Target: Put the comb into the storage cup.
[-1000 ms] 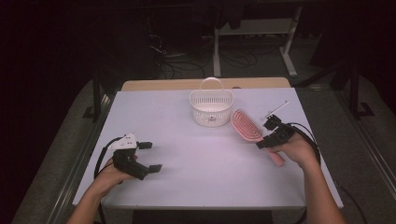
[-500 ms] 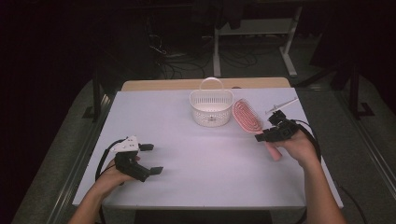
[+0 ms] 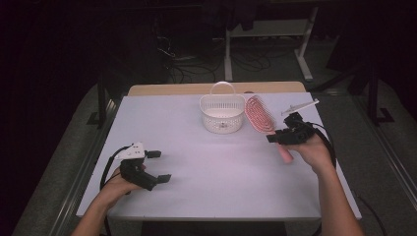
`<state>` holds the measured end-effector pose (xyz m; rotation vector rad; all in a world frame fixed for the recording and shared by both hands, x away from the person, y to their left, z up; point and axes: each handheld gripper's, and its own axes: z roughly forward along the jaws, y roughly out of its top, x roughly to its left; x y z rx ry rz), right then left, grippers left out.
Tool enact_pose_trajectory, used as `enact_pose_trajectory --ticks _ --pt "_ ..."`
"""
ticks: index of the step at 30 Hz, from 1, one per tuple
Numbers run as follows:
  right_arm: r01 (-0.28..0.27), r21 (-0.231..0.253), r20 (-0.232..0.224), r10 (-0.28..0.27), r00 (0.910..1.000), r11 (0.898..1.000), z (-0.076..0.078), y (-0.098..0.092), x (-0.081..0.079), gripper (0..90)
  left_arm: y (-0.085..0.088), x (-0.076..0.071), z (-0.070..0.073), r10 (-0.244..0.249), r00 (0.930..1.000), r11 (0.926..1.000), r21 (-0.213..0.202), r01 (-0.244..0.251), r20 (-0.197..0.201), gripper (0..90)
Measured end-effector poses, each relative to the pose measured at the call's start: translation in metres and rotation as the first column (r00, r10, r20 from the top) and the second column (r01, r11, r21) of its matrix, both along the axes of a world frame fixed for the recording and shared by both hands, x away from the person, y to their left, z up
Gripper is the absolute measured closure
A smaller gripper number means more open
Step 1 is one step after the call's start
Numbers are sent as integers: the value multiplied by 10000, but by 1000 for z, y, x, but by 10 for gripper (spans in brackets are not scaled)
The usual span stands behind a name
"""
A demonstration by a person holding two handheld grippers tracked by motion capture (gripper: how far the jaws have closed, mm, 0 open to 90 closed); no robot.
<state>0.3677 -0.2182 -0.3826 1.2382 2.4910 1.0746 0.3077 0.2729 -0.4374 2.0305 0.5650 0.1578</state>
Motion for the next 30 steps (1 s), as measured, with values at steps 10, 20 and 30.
enact_pose_trajectory --ticks 10,20,30 --pt "40 294 319 -49 9995 9996 6 2 5 686 0 1 0 -30 9999 10000 -17 29 -148 0" --pt "12 470 765 -48 9971 9989 18 10 13 686 0 0 0 -19 10000 10000 -80 19 -24 2" --pt "-19 687 1094 -57 9940 9976 28 17 24 686 1 0 0 -10 10000 10000 -94 10 -8 2"
